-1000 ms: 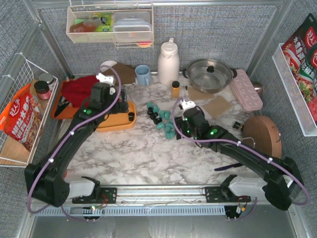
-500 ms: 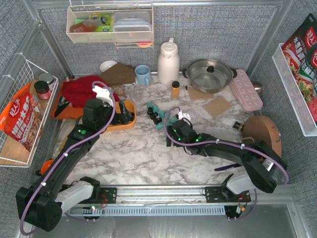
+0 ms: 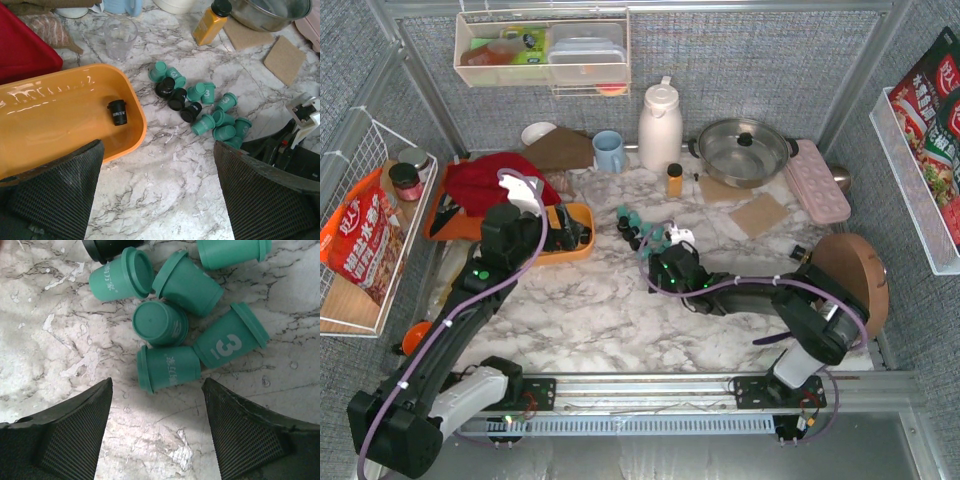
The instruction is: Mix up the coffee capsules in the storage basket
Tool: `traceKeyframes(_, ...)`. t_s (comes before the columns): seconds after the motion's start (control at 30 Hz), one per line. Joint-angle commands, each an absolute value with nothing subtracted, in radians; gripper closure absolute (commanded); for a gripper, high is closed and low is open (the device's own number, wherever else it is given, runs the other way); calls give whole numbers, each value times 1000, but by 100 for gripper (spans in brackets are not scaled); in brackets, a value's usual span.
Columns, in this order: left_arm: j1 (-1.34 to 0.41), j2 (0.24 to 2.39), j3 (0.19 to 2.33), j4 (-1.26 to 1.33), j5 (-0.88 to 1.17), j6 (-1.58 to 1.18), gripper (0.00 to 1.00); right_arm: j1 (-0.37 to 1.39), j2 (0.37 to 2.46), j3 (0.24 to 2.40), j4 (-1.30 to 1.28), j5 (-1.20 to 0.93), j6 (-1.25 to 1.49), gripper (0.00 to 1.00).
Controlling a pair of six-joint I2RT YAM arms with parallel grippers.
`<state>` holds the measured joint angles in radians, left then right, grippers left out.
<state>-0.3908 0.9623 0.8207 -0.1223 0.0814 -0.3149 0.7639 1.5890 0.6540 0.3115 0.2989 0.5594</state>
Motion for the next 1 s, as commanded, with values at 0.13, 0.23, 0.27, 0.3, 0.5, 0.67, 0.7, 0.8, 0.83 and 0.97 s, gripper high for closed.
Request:
traceKeyframes(0.13, -391, 966, 825, -91, 92, -305, 1, 761, 1649, 684, 369, 348, 502, 24)
traceKeyframes(0.23, -390, 969, 825, -94, 91, -304, 1, 759, 1663, 689, 370, 345, 482, 27)
traceKeyframes(0.27, -390, 969, 825, -95, 92, -304, 1, 759, 1668, 690, 369, 345, 474, 28)
traceKeyframes(0.3, -391, 971, 826, -94, 92, -304, 1, 760, 1671, 691, 367, 346, 466, 29)
traceKeyframes(0.5, -391, 975, 828, -95, 97, -305, 1, 756, 1675, 700, 355, 351, 434, 37)
traceKeyframes(0.67, -390, 979, 825, -94, 104, -308, 1, 756, 1665, 703, 343, 346, 435, 51)
traceKeyframes(0.7, -391, 981, 825, -94, 105, -308, 1, 756, 1660, 703, 340, 341, 436, 54)
traceKeyframes(0.8, -391, 988, 826, -92, 114, -310, 1, 756, 1639, 704, 324, 333, 437, 61)
traceKeyframes(0.83, -391, 990, 827, -92, 119, -310, 1, 757, 1632, 705, 319, 331, 438, 64)
traceKeyframes(0.97, -391, 998, 819, -76, 159, -313, 1, 755, 1583, 715, 275, 305, 440, 66)
